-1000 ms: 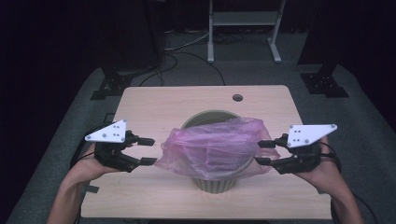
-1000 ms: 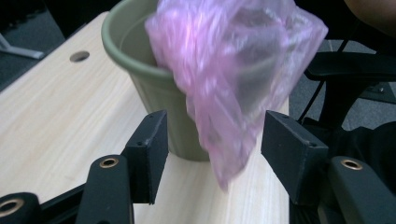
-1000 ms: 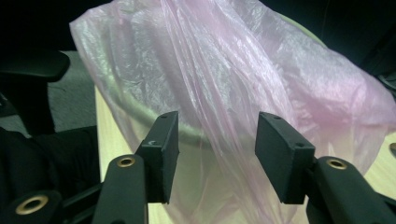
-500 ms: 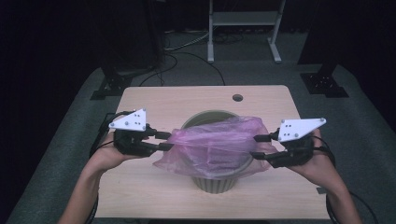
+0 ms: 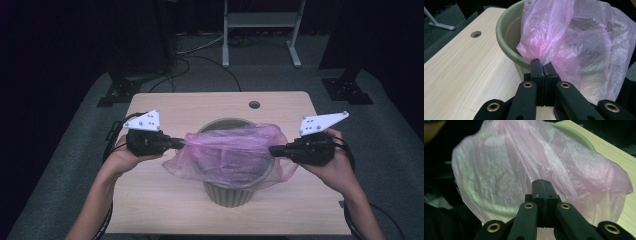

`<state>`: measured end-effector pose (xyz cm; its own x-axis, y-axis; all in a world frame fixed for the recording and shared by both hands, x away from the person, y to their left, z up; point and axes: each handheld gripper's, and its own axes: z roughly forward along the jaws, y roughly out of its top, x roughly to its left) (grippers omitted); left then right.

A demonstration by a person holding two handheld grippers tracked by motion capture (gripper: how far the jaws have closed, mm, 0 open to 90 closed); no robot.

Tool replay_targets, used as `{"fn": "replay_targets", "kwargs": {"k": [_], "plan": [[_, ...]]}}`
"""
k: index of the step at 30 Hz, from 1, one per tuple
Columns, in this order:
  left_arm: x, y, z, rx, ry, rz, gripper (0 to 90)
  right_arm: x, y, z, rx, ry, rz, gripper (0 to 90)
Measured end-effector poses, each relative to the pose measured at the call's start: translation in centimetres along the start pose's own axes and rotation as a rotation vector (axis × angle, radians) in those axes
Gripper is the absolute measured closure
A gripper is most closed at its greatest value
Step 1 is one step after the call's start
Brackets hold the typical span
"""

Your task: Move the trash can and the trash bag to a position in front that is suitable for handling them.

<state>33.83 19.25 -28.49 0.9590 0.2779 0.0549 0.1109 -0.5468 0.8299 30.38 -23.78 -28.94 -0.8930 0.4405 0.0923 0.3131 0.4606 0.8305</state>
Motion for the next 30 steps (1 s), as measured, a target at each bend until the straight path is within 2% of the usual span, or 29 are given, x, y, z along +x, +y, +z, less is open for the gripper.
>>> {"fn": "replay_targets", "kwargs": {"k": [1,2,3,4,7,8,9,10,11,12,13,16,17,20,21,25,30], "plan": [[0.2,0.0,0.0,-0.003,0.013,-0.013,89.4,-0.2,0.1,-0.1,-0.011,-0.011,0.023,90.0],[0.2,0.0,0.0,-0.003,0.013,-0.013,89.3,-0.2,0.1,-0.1,-0.011,-0.011,0.023,90.0],[0.7,0.0,0.1,-0.008,0.035,-0.03,89.3,-0.6,0.3,0.0,-0.023,-0.03,0.062,90.0],[0.7,0.0,0.1,-0.008,0.035,-0.03,89.3,-0.6,0.3,0.0,-0.023,-0.03,0.062,90.0],[1.6,0.1,0.7,0.017,0.071,-0.046,89.4,-1.7,0.9,0.7,-0.028,-0.081,0.125,90.0],[1.6,0.1,0.7,0.017,0.071,-0.046,89.4,-1.7,0.9,0.7,-0.028,-0.081,0.125,90.0],[2.0,0.0,1.1,0.025,0.086,-0.056,89.4,-2.4,1.1,1.1,-0.028,-0.109,0.15,90.0],[2.0,0.0,1.1,0.025,0.086,-0.056,89.5,-2.4,1.1,1.1,-0.028,-0.109,0.15,90.0],[2.4,-0.1,1.5,0.029,0.09,-0.07,89.5,-3.1,1.1,1.6,-0.036,-0.141,0.18,90.0],[2.4,-0.1,1.5,0.029,0.09,-0.07,89.5,-3.1,1.1,1.6,-0.036,-0.141,0.18,90.0],[2.9,-0.2,2.0,0.038,0.102,-0.081,89.5,-3.8,1.1,2.1,-0.042,-0.171,0.212,90.0],[3.5,-0.3,2.5,0.039,0.111,-0.095,89.5,-4.4,1.0,2.6,-0.047,-0.198,0.234,90.0],[4.1,-0.5,3.0,0.041,0.121,-0.121,89.5,-5.0,0.9,3.2,-0.05,-0.214,0.261,90.0],[4.6,-0.7,3.3,0.042,0.121,-0.14,89.5,-5.4,0.7,3.7,-0.045,-0.22,0.274,90.0],[5.1,-1.1,4.0,0.044,0.119,-0.159,89.5,-5.8,0.5,4.2,-0.042,-0.222,0.29,90.0],[5.7,-1.7,5.1,0.046,0.107,-0.19,89.6,-6.7,0.0,5.1,-0.036,-0.211,0.329,90.0],[6.1,-2.0,6.0,0.046,0.096,-0.215,89.7,-7.1,-0.3,5.8,-0.02,-0.204,0.348,90.0]]}}
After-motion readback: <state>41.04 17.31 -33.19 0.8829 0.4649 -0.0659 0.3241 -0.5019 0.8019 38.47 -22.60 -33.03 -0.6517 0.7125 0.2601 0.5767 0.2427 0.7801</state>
